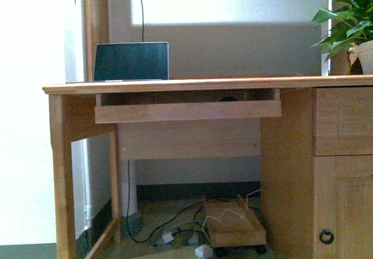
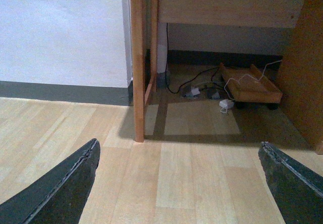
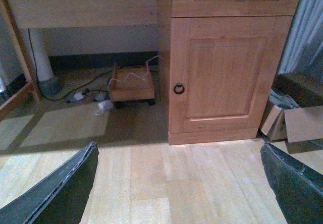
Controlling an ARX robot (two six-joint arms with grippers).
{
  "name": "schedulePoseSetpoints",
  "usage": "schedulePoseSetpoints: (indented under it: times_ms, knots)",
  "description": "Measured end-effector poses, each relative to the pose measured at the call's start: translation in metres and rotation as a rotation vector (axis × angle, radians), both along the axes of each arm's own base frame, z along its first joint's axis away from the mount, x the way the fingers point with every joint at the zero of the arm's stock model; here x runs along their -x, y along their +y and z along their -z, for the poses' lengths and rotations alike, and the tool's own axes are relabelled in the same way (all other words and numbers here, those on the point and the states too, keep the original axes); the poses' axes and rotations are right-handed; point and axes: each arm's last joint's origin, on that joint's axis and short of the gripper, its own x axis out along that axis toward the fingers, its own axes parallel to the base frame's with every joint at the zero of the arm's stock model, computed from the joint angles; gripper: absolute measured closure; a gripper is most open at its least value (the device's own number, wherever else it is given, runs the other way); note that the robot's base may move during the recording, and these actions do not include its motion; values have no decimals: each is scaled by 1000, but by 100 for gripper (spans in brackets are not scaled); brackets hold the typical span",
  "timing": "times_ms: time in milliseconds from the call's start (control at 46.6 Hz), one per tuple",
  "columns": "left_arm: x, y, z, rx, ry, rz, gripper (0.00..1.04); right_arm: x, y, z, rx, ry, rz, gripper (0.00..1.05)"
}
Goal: Place mouse
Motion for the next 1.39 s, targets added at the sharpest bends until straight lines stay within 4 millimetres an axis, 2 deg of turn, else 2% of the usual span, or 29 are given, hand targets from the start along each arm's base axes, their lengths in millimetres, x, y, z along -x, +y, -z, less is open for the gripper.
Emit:
schedulePoseSetpoints:
  times_ms: [1394]
  knots:
    - [0,0,0,0,0,0,8,0,0,0,0,0,0,7]
